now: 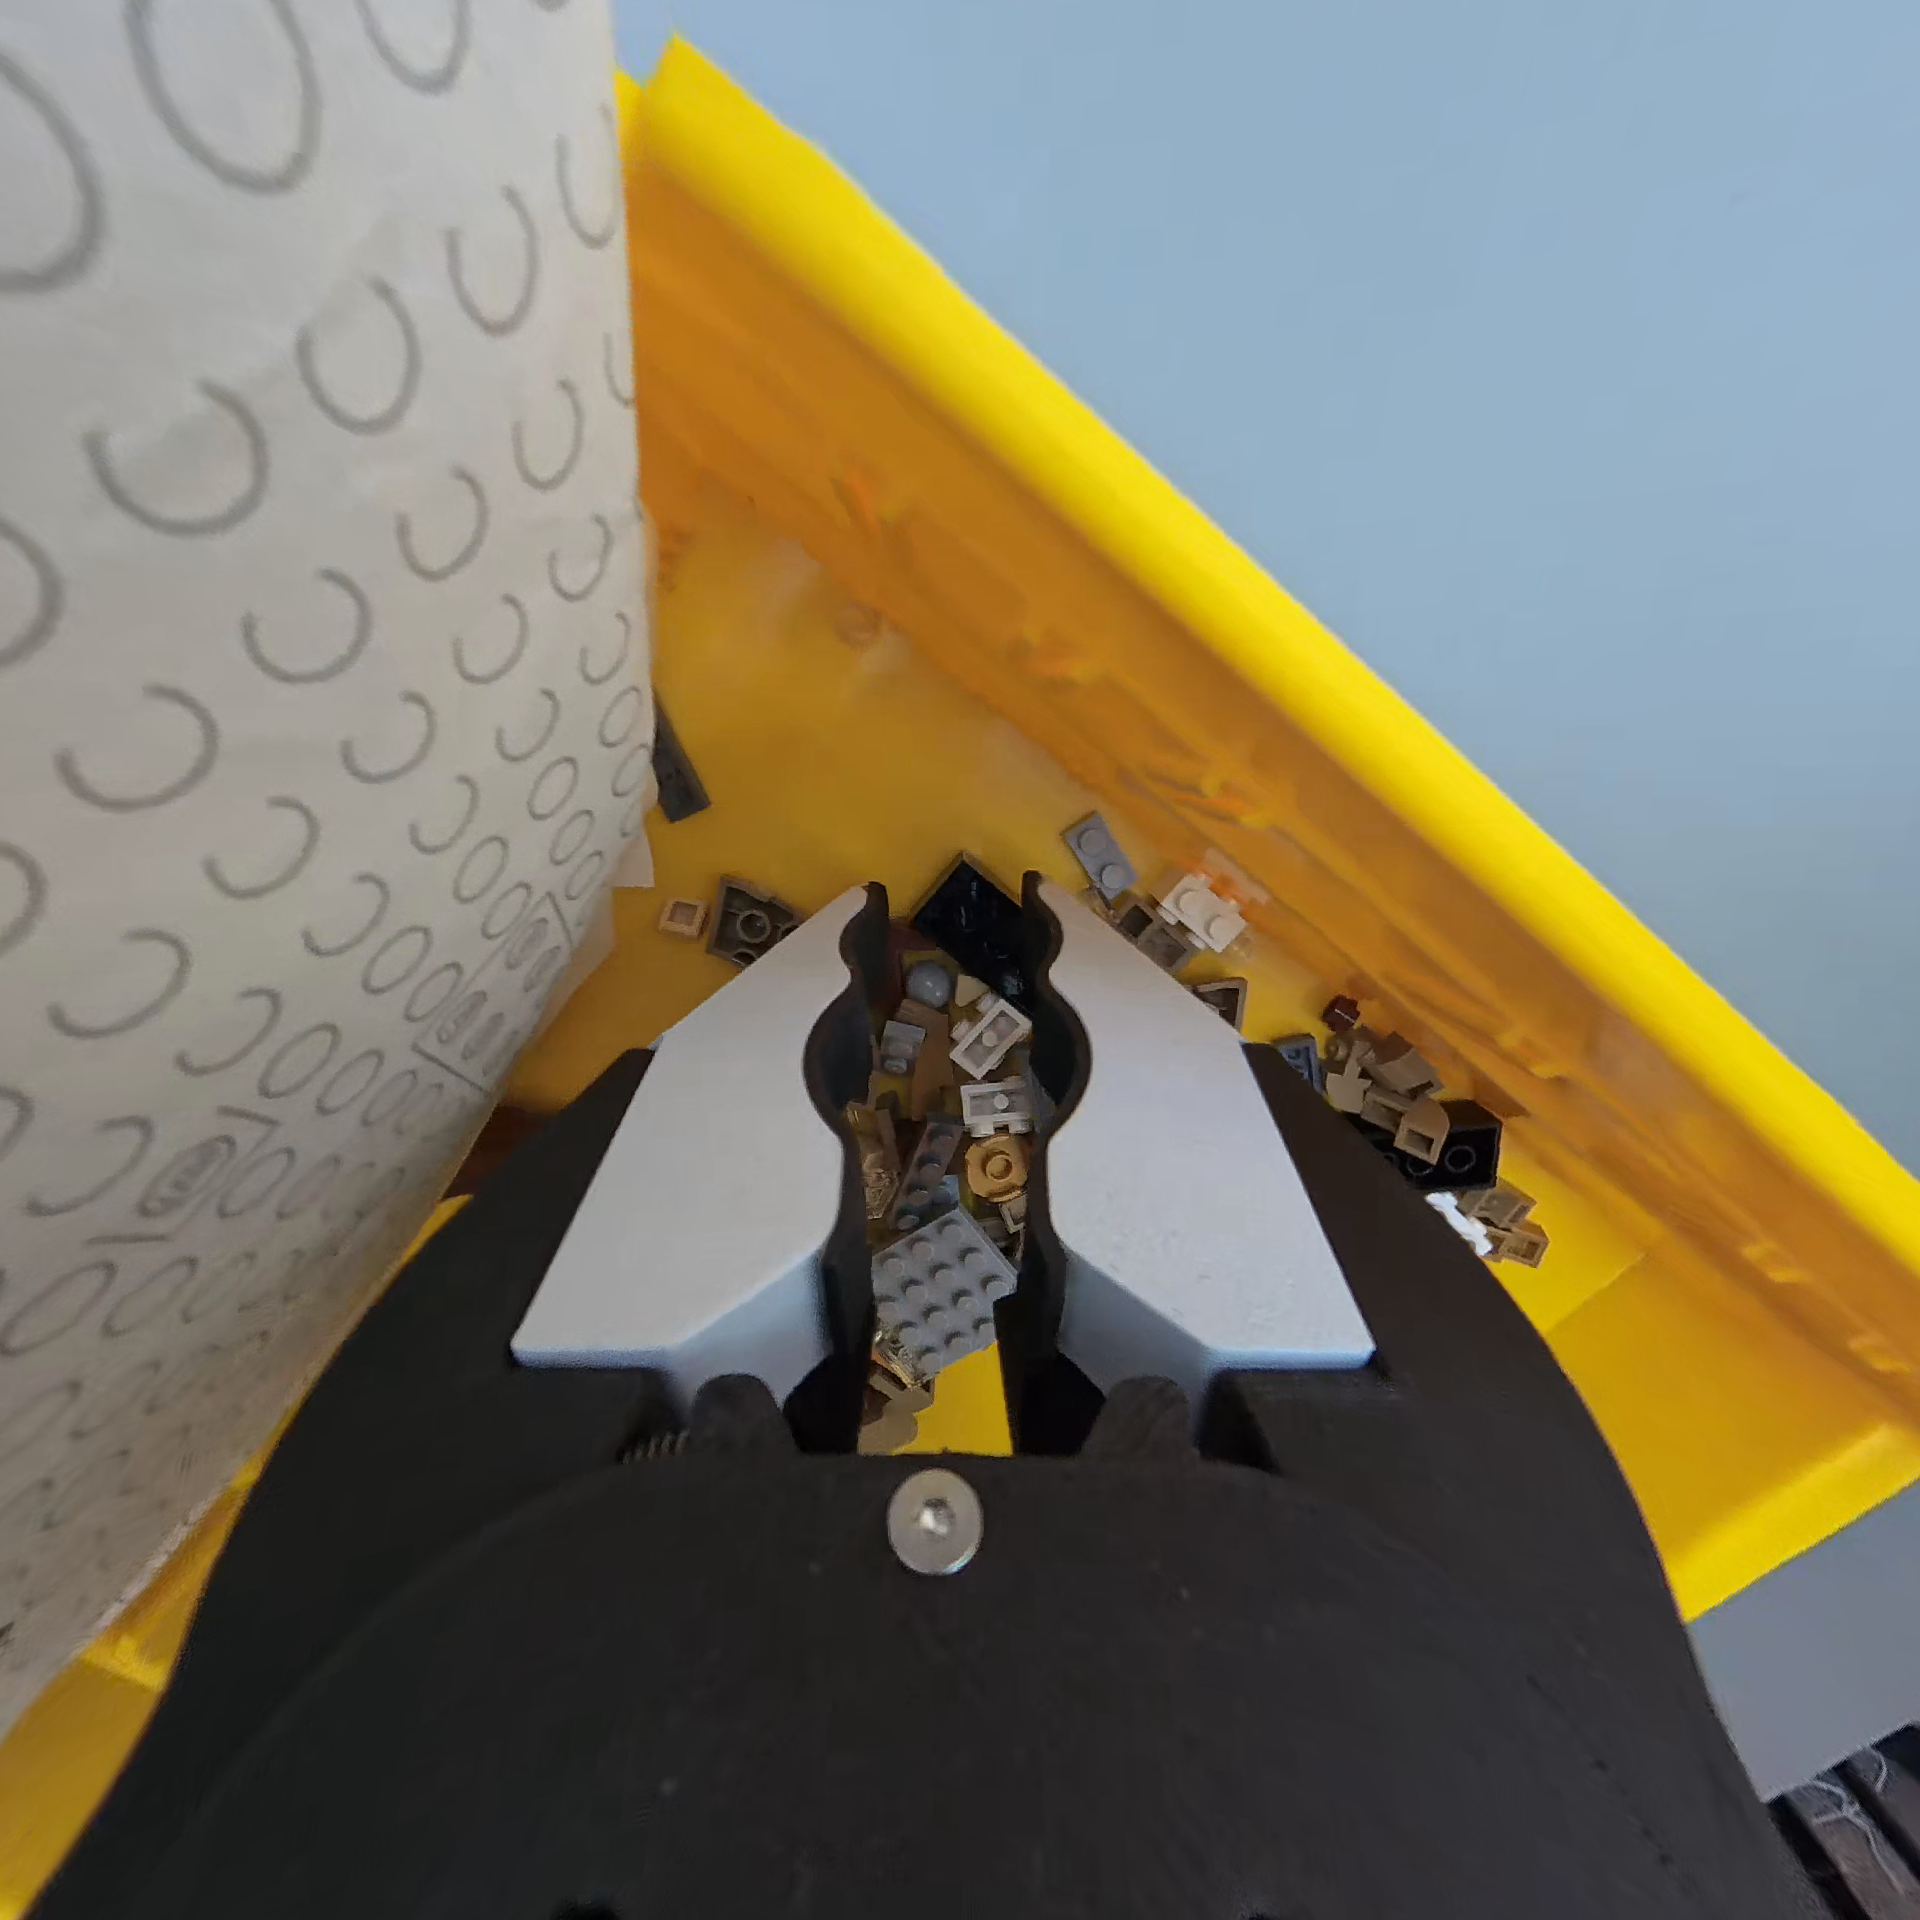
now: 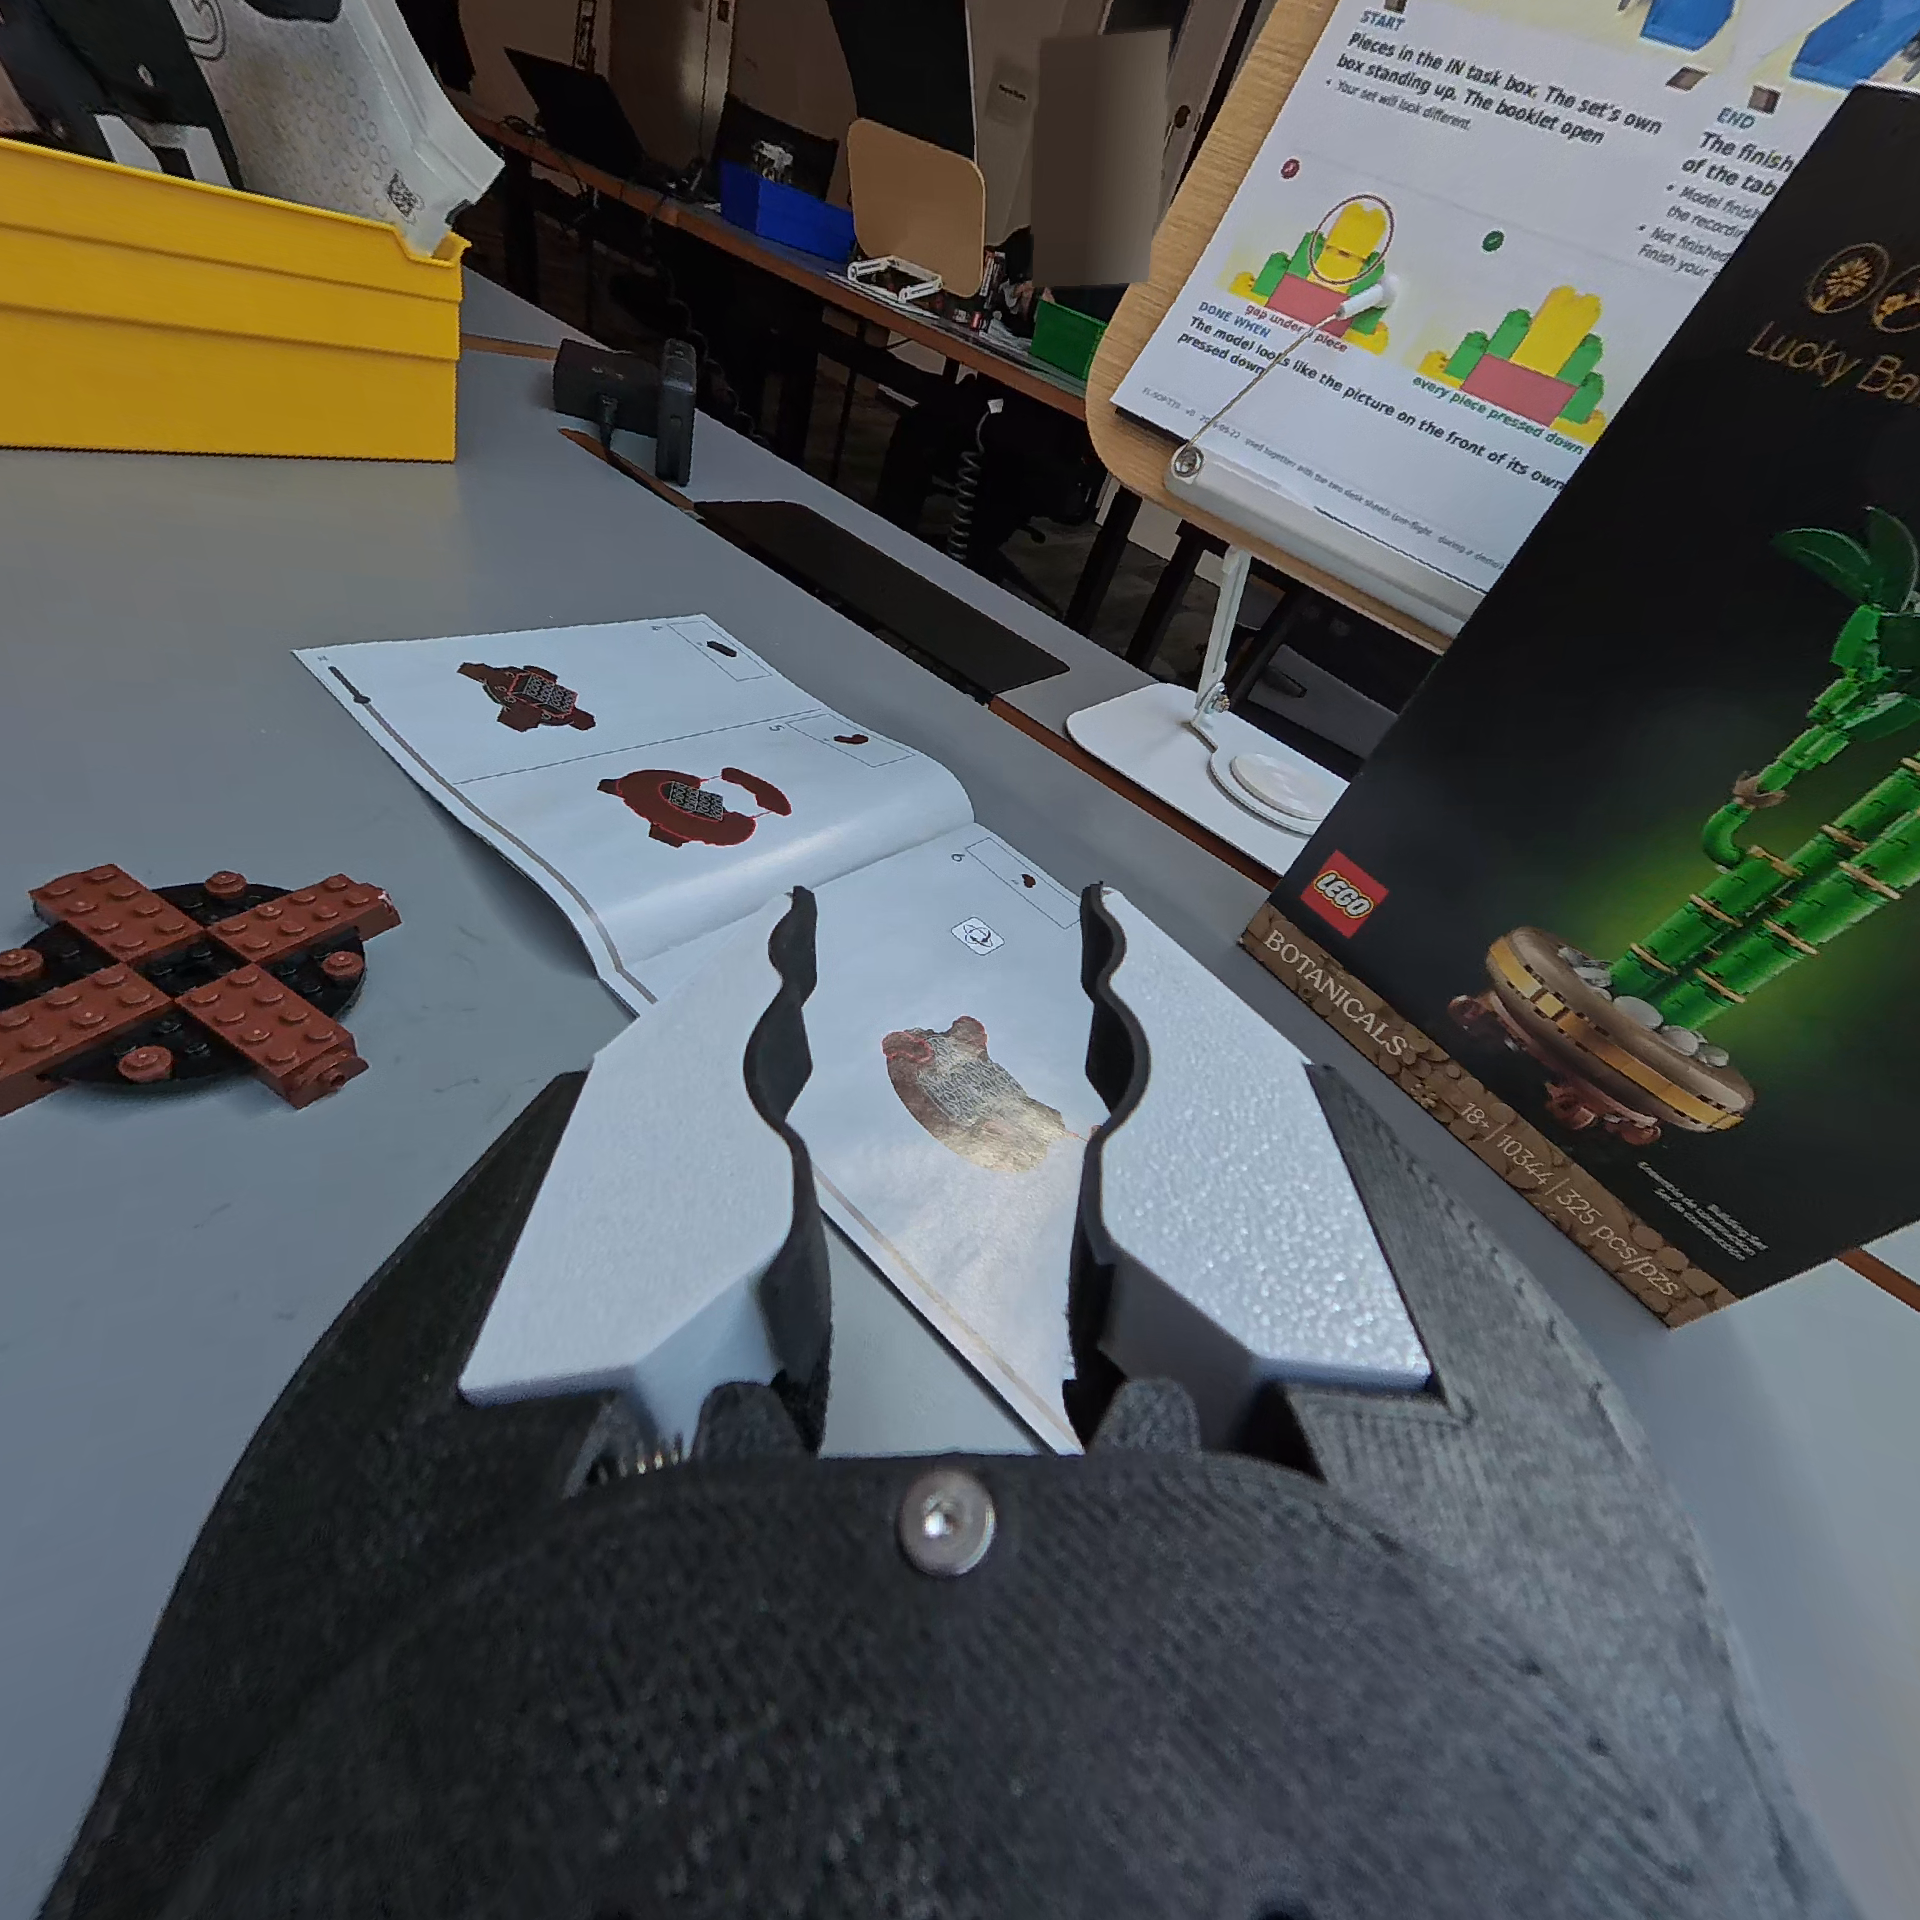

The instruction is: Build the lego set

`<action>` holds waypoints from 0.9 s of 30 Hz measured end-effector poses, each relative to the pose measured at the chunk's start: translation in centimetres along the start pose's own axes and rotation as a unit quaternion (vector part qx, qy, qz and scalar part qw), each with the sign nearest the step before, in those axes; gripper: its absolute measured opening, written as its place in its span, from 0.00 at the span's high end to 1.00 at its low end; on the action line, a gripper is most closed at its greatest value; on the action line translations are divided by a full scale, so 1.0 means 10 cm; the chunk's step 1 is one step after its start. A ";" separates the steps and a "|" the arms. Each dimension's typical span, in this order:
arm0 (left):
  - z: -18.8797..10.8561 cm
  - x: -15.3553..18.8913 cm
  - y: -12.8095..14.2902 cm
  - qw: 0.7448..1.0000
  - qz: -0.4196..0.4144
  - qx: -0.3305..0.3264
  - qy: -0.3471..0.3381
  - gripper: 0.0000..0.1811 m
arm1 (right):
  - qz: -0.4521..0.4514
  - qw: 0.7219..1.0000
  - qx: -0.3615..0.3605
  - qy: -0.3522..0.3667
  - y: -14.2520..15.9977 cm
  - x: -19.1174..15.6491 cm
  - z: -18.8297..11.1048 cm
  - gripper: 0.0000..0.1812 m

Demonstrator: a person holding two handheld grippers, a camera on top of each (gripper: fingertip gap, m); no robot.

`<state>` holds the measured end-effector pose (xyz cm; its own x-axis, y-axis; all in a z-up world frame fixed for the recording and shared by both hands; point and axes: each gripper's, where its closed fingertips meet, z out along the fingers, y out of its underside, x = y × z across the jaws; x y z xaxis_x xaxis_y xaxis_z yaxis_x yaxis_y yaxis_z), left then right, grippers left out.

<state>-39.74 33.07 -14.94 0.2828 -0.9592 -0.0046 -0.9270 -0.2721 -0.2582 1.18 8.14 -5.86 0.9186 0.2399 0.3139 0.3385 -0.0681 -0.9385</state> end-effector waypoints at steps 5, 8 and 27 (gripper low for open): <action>0.02 0.05 0.07 0.999 -0.023 -0.025 -0.030 0.88 | 0.000 1.000 0.001 -0.003 -0.01 -0.01 0.00 0.72; 0.04 0.04 0.08 0.998 -0.044 -0.031 -0.031 0.89 | 0.001 1.000 0.004 -0.002 -0.02 -0.01 -0.01 0.72; -0.90 0.15 -0.16 0.970 -0.144 0.196 0.021 0.90 | -0.012 1.000 0.018 -0.010 -0.09 -0.06 -0.04 0.72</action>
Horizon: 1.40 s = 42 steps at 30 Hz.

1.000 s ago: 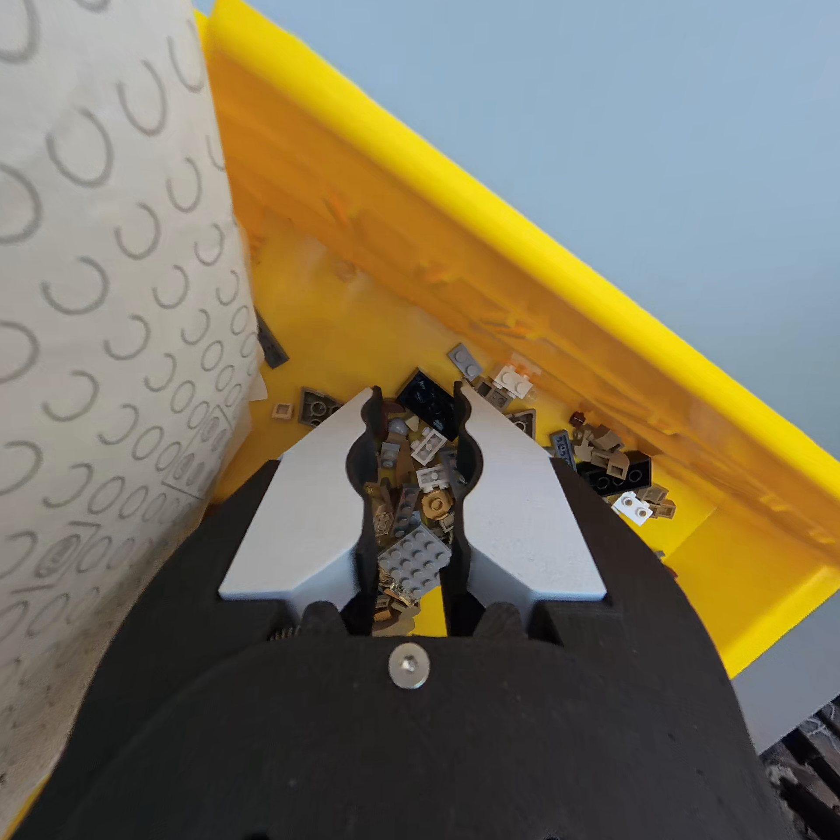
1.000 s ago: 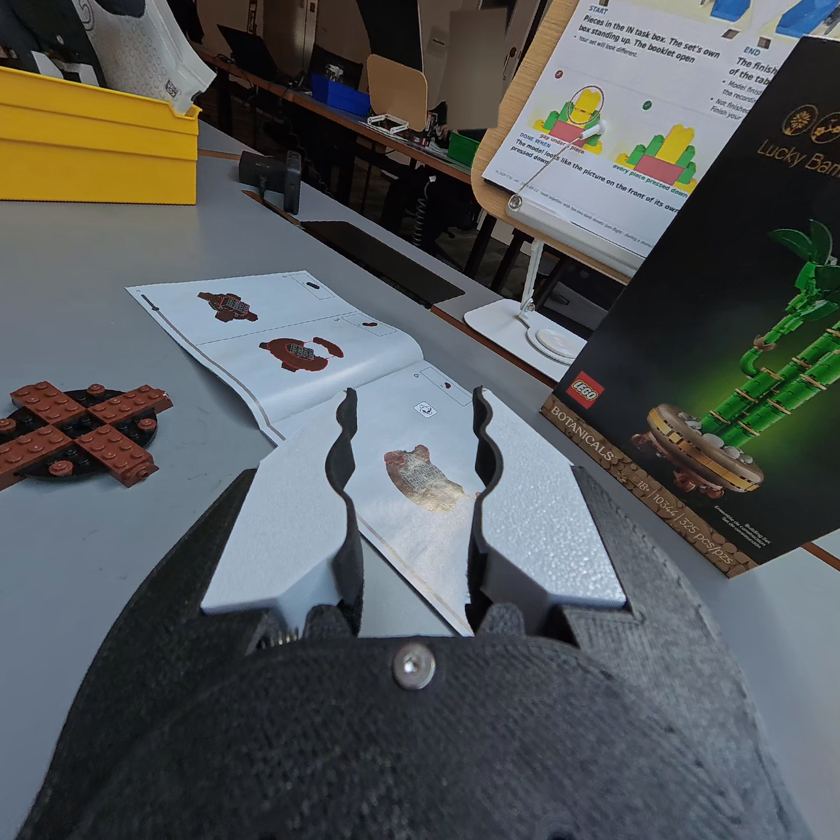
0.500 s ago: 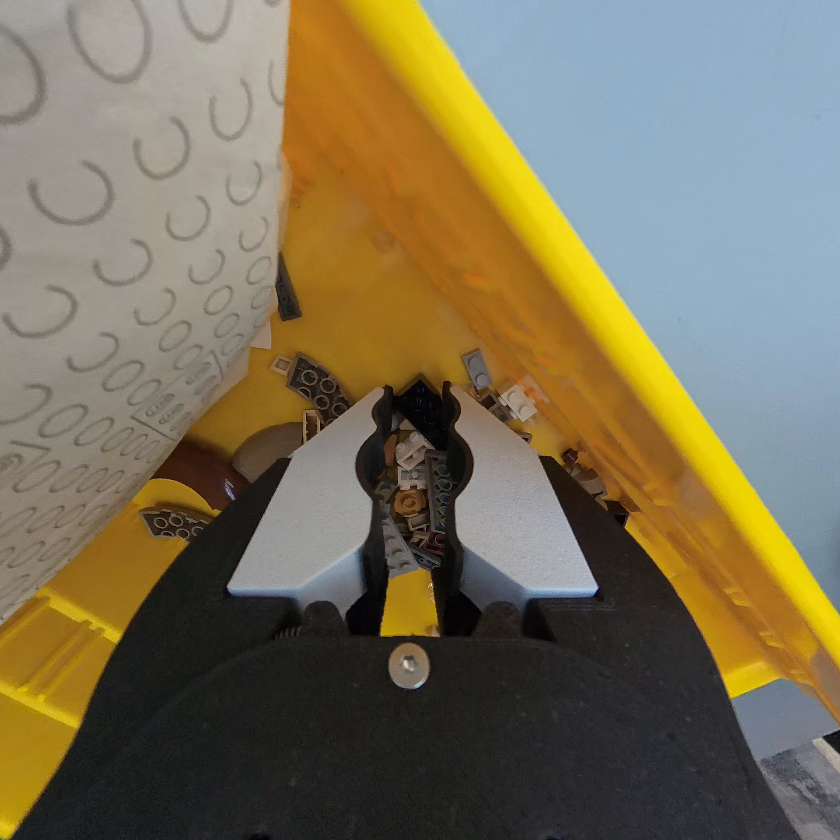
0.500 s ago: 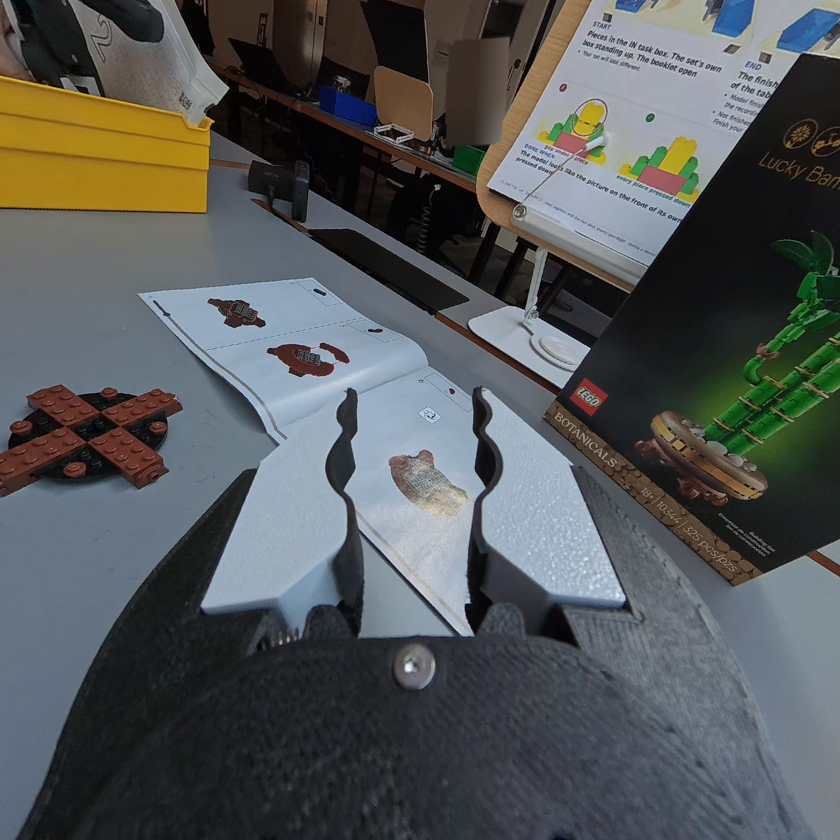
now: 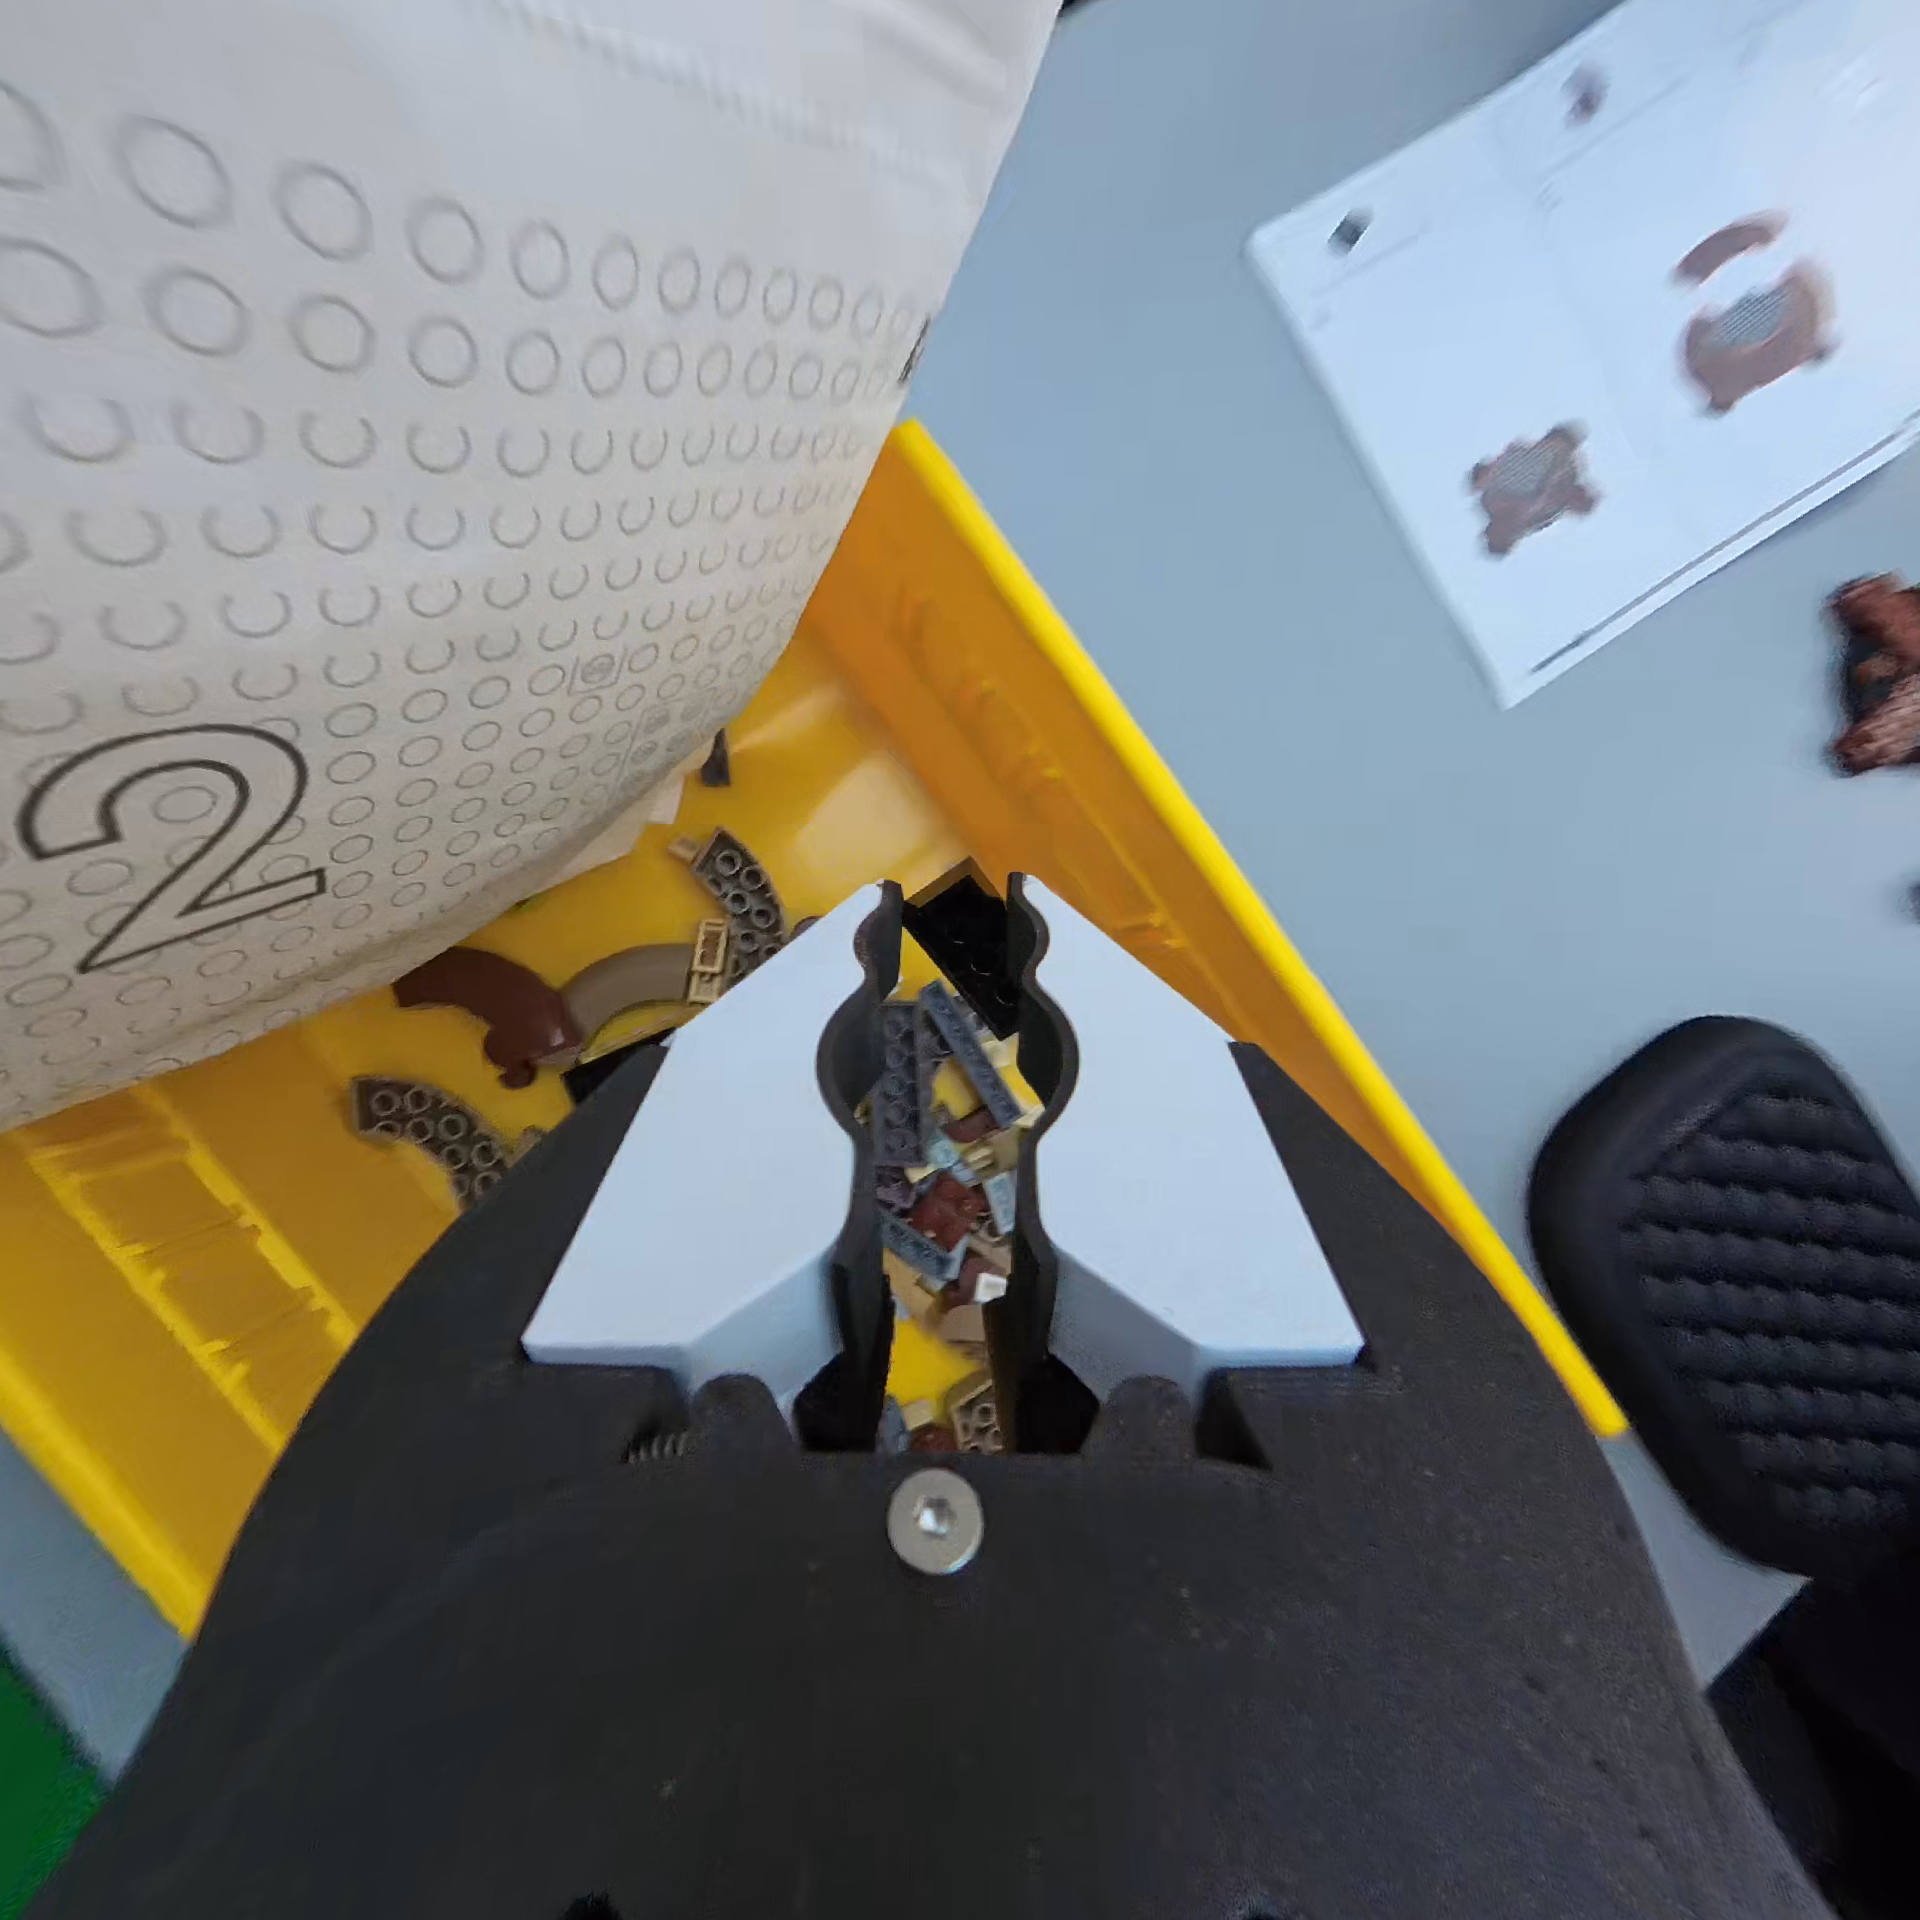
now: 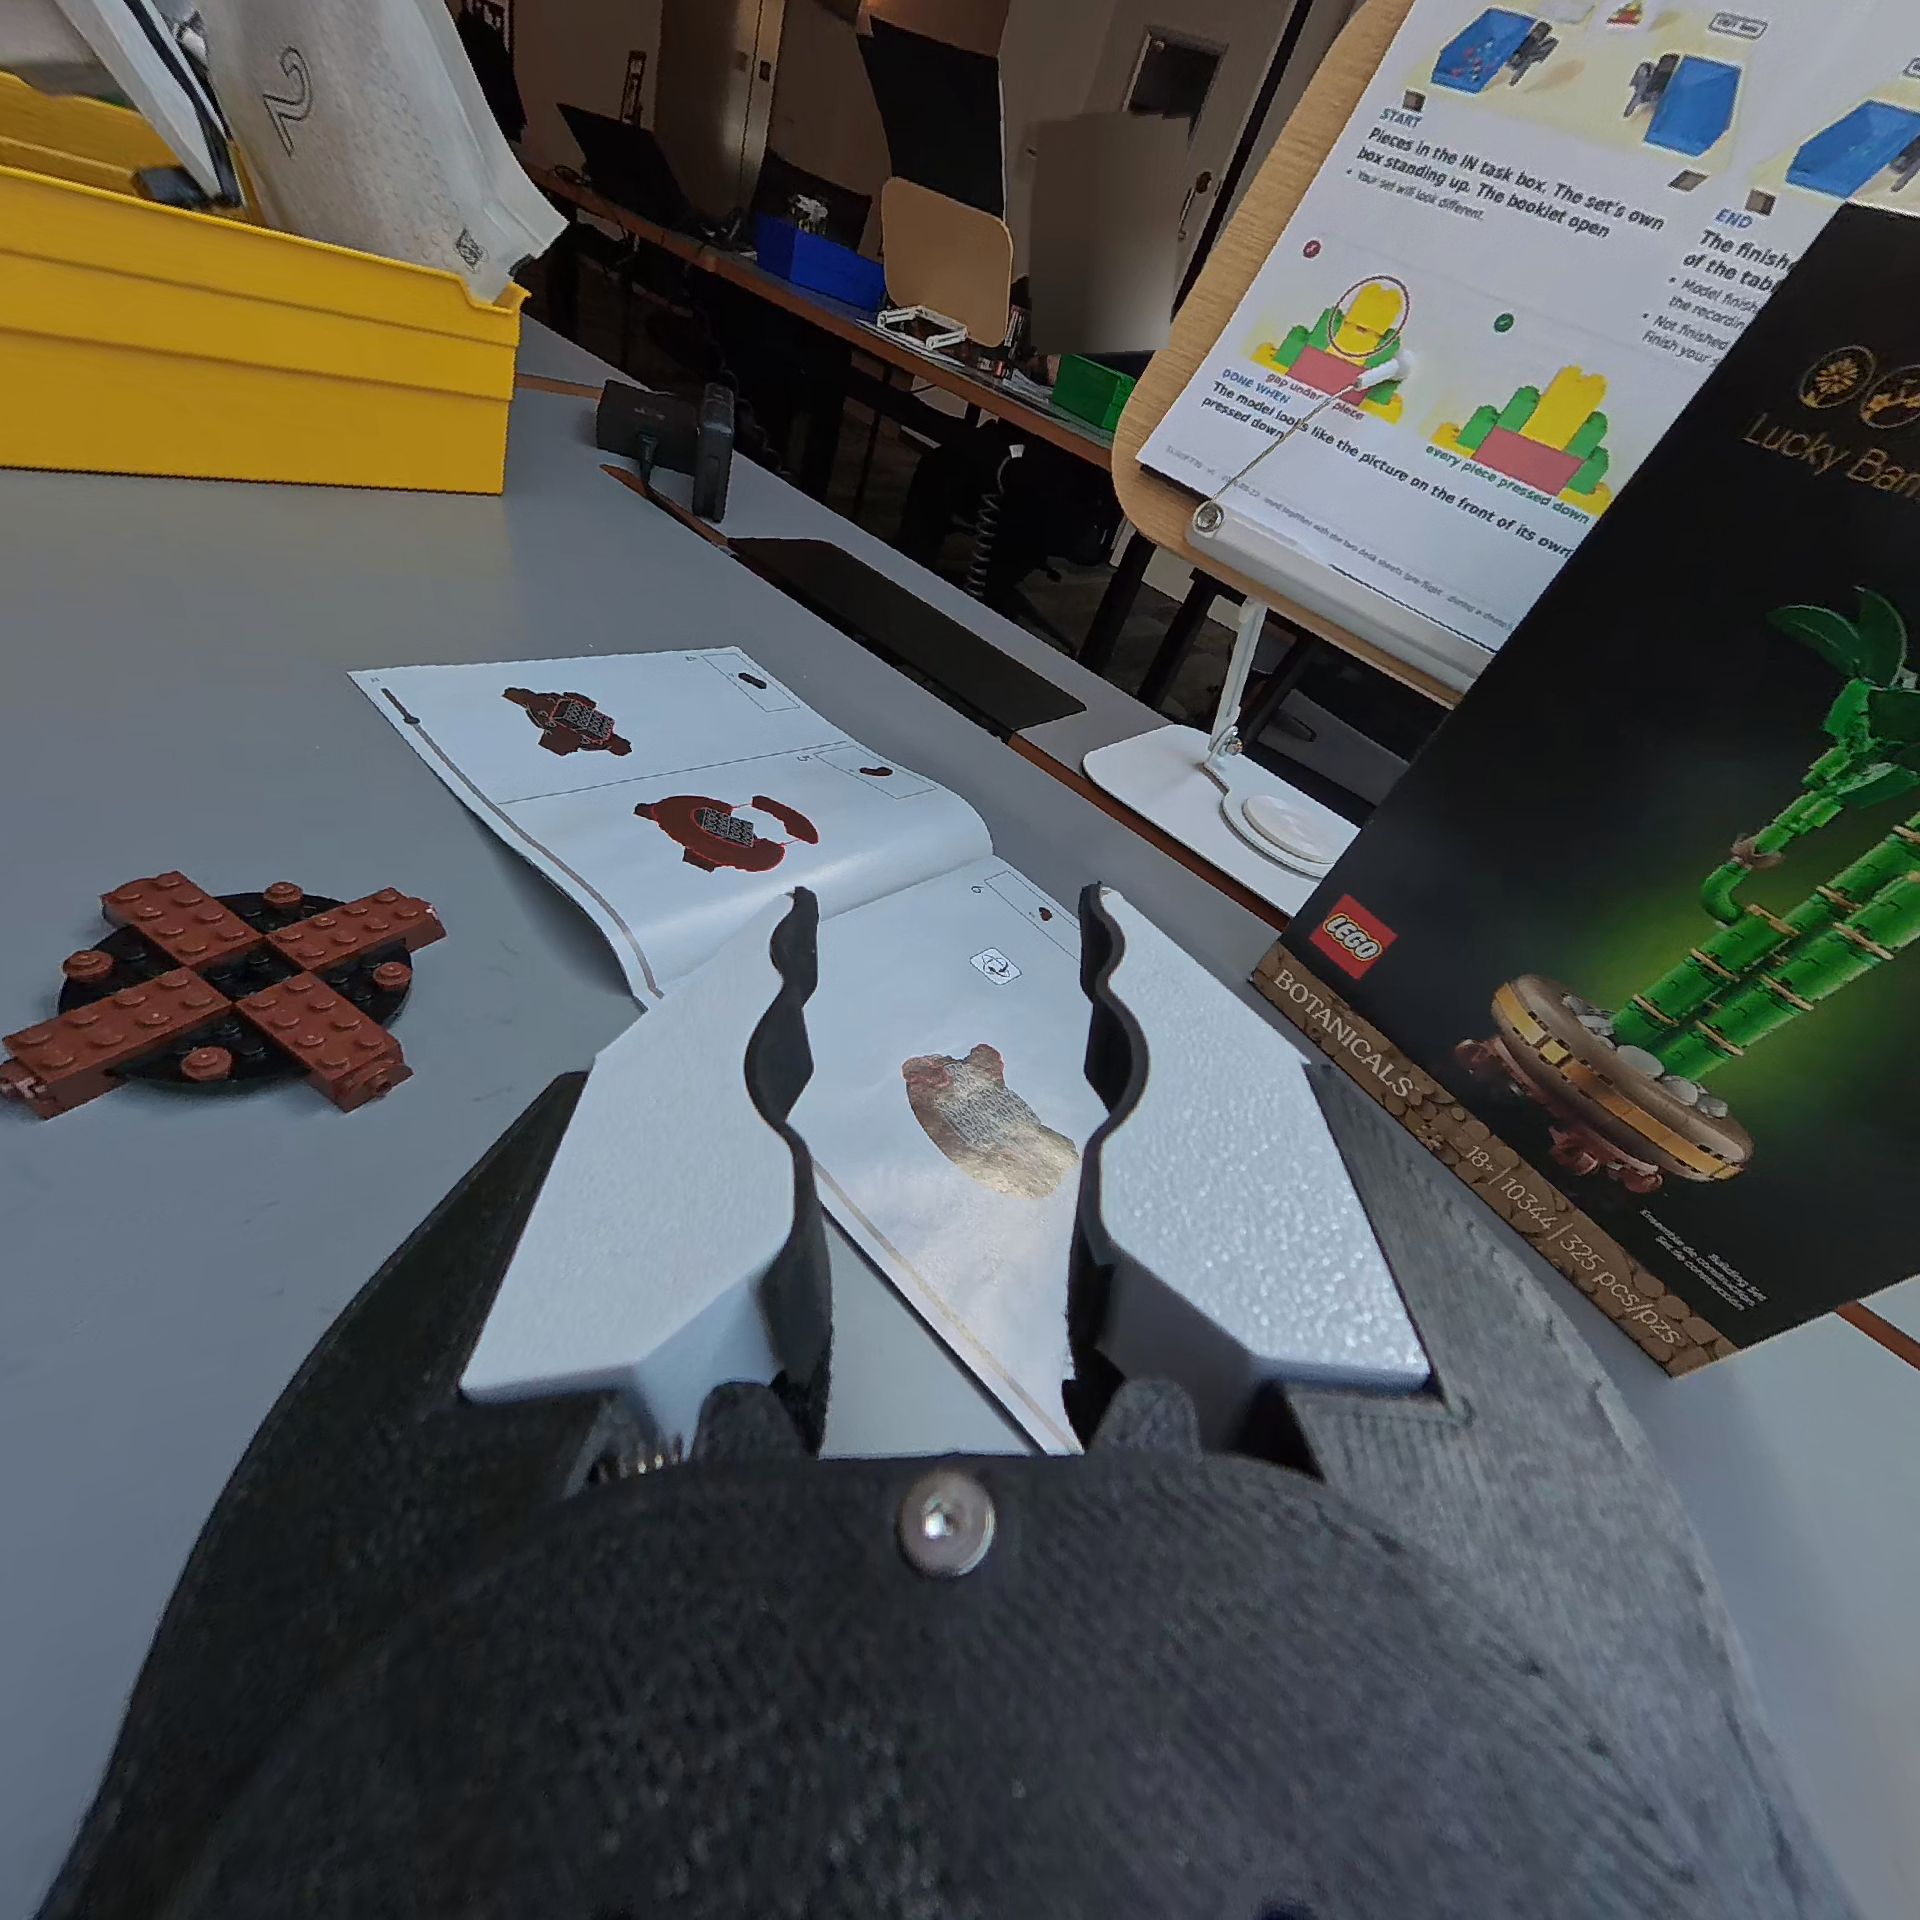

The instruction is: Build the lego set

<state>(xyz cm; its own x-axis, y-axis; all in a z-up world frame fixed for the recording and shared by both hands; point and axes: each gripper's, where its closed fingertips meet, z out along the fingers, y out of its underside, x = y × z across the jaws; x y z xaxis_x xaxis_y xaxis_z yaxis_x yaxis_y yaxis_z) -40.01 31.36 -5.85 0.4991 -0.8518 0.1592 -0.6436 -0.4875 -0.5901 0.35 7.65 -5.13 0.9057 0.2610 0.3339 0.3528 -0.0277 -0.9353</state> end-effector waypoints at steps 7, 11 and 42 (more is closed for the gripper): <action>-1.07 1.18 -0.57 0.904 0.011 0.310 0.294 0.90 | 0.012 0.996 0.061 -0.059 -0.56 -0.48 0.13 0.72; -1.43 2.11 -0.57 0.830 0.108 0.386 0.388 0.90 | 0.231 0.920 0.171 -0.265 -1.65 -1.36 0.21 0.75; -0.38 2.96 -0.47 0.877 0.143 0.375 0.266 0.82 | 0.015 0.997 0.010 -0.078 -0.96 -0.41 0.20 0.92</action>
<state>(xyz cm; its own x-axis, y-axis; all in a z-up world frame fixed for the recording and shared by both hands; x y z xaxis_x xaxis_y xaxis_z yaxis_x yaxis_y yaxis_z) -24.46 7.74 4.63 -0.0893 -0.9849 0.1482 -0.0375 -0.1454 -0.9887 -7.24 8.76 2.20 0.8671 0.4082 0.2854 0.3203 -0.0181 -0.9471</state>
